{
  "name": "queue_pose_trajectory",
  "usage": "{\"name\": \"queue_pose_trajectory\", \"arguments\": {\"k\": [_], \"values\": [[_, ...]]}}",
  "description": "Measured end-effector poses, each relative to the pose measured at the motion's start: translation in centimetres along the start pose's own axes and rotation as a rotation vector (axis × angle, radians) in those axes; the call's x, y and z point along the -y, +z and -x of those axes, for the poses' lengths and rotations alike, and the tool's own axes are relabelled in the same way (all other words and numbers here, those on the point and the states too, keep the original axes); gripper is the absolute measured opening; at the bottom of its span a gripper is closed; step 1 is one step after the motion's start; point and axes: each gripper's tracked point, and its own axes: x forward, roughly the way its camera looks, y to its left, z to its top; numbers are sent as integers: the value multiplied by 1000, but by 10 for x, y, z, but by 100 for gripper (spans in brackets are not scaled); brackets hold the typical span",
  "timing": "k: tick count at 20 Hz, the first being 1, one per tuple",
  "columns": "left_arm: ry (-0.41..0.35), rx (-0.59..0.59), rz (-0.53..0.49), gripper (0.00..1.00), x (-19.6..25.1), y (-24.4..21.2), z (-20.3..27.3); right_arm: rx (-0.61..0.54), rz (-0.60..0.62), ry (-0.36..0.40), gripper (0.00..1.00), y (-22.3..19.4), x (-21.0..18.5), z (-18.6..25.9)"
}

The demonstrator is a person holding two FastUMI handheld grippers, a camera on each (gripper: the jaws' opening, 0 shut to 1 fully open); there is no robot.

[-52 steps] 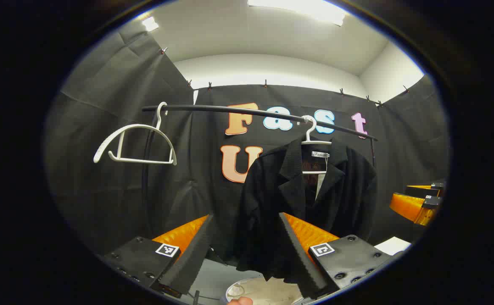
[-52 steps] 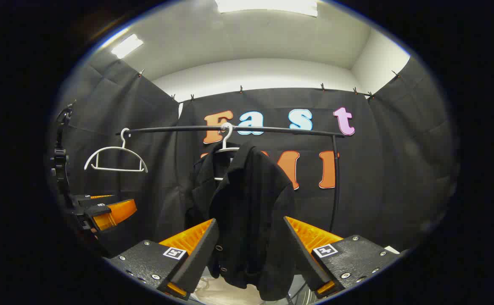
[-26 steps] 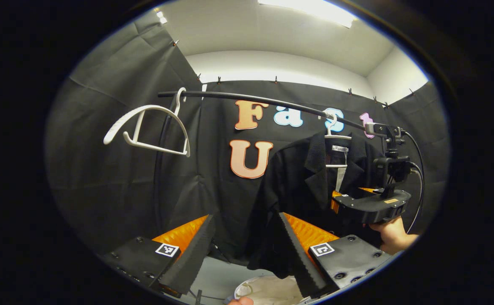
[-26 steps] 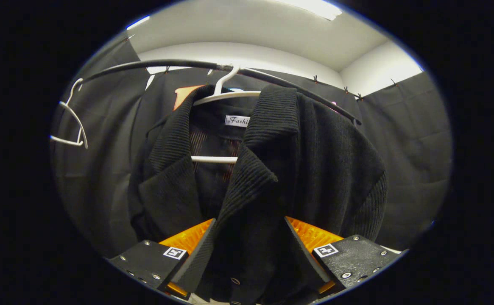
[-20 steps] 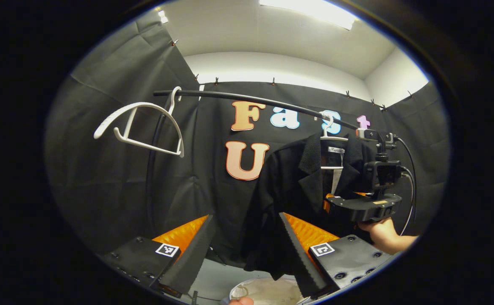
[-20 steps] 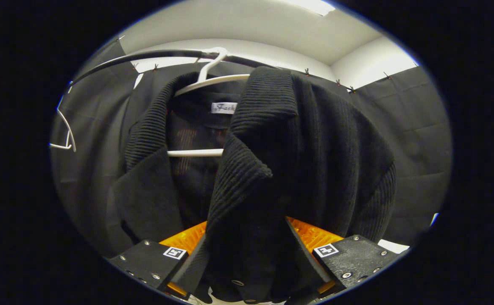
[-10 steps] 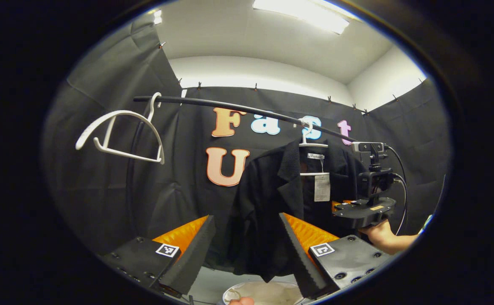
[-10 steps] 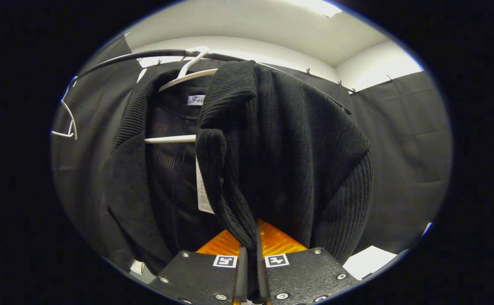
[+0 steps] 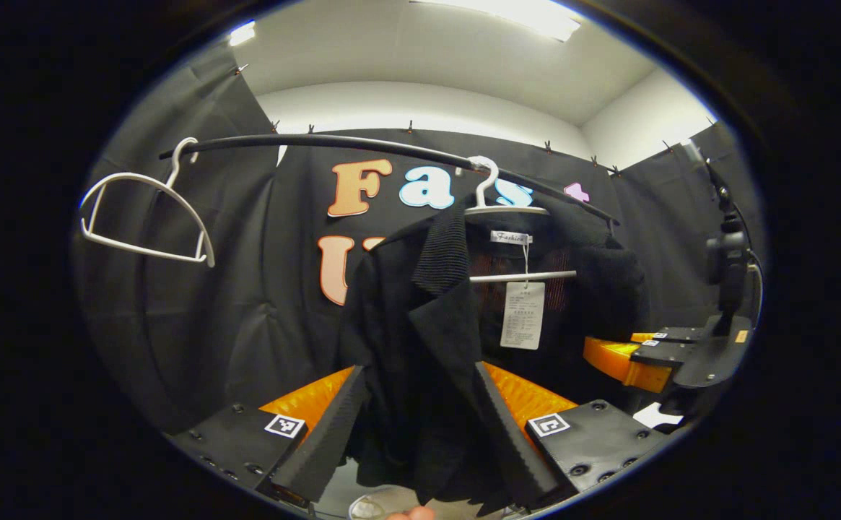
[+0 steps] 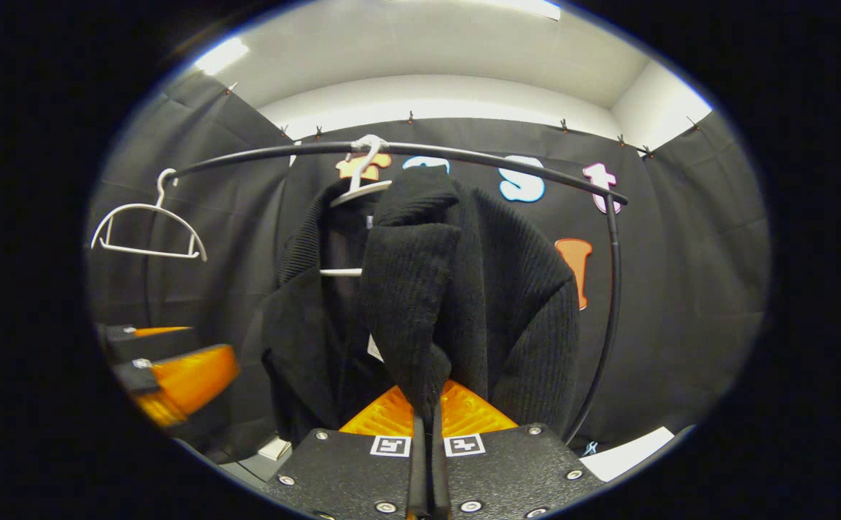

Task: Grasp the clothes on the hanger with both hands and then place them into the laundry hamper below.

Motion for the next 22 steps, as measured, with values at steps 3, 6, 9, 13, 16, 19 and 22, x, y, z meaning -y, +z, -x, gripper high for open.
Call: {"name": "queue_pose_trajectory", "arguments": {"k": [3,6,9,13,16,19,22], "values": [[-51,16,31,93,27,-3,-23,31,36,-8,3,11,0,17],[-73,4,18,96,32,-17,-51,23,11,-30,3,18,-4,30],[-42,41,38,97,28,-25,-81,32,35,-74,3,26,-4,40],[34,57,1,96,6,-37,-114,37,35,-101,3,25,-8,36],[95,25,-5,93,-20,-49,-128,28,28,-106,3,22,-9,34],[137,71,-30,65,-59,-31,-121,20,52,-117,3,18,1,31],[132,89,-49,13,-81,-12,-112,33,24,-124,3,18,12,22]]}}
